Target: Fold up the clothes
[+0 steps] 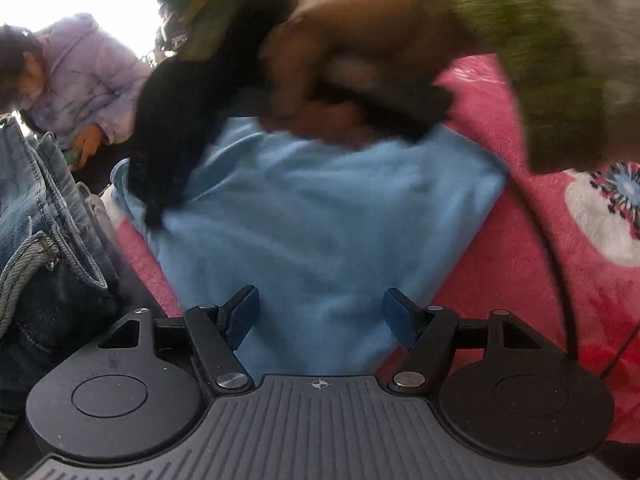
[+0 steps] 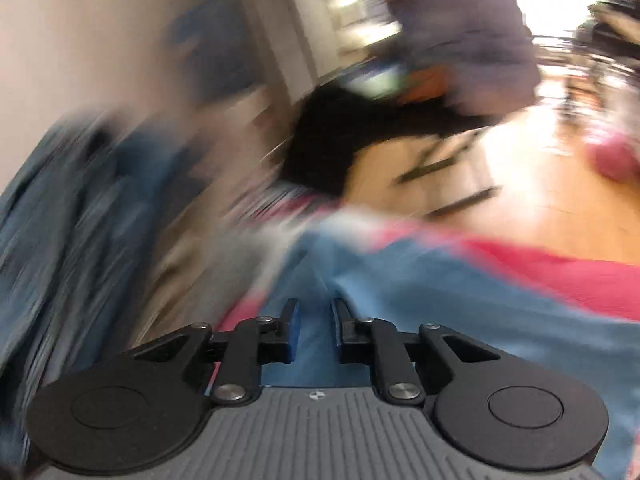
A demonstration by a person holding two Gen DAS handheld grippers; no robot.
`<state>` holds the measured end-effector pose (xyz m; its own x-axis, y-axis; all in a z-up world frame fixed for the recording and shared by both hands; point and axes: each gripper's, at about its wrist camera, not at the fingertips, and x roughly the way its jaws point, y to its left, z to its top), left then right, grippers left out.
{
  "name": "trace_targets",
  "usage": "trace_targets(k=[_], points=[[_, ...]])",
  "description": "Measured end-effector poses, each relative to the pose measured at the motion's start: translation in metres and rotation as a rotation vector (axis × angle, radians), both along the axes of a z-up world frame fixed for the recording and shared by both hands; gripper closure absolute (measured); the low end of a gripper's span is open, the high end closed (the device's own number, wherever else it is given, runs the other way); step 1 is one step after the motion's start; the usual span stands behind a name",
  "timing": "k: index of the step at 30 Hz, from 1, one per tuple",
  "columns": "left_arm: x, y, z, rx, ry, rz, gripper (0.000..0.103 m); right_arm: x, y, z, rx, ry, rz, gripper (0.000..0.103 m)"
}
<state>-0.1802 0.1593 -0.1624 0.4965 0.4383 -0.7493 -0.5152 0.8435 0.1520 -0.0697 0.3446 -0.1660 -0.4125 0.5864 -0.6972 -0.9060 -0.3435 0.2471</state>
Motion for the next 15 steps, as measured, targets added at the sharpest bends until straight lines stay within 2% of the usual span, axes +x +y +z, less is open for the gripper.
trace_targets(k=[2, 4, 7, 9, 10, 12, 13, 14, 15], points=[[0.000, 0.000, -0.001, -0.002, -0.001, -0.010, 0.034, 0.010, 0.000, 0.006, 0.028, 0.065, -0.028, 0.082], [0.000, 0.000, -0.001, -0.005, -0.003, -0.021, 0.034, 0.010, -0.002, 0.009, -0.009, 0.152, 0.087, 0.082], [-0.001, -0.002, -0.003, 0.003, -0.006, -0.037, 0.034, -0.015, 0.001, -0.002, -0.122, 0.134, 0.274, 0.079], [-0.001, -0.002, -0.003, 0.002, -0.006, -0.042, 0.033, -0.031, 0.009, -0.016, -0.110, 0.006, 0.258, 0.090], [-0.002, -0.002, -0.001, -0.001, -0.006, -0.042, 0.034, -0.029, 0.016, -0.018, -0.094, 0.032, 0.211, 0.094], [-0.004, -0.002, -0.001, -0.005, -0.009, -0.040, 0.034, -0.015, 0.030, -0.011, -0.022, 0.133, 0.017, 0.092], [-0.004, -0.002, -0.001, -0.006, -0.012, -0.038, 0.034, -0.006, 0.029, -0.002, 0.048, 0.157, -0.061, 0.084], [-0.005, -0.003, -0.001, -0.005, -0.011, -0.038, 0.034, 0.002, 0.028, 0.007, 0.119, 0.180, -0.138, 0.081], [-0.005, -0.003, 0.000, -0.005, -0.012, -0.038, 0.034, 0.016, 0.025, 0.015, 0.139, 0.241, -0.175, 0.075]])
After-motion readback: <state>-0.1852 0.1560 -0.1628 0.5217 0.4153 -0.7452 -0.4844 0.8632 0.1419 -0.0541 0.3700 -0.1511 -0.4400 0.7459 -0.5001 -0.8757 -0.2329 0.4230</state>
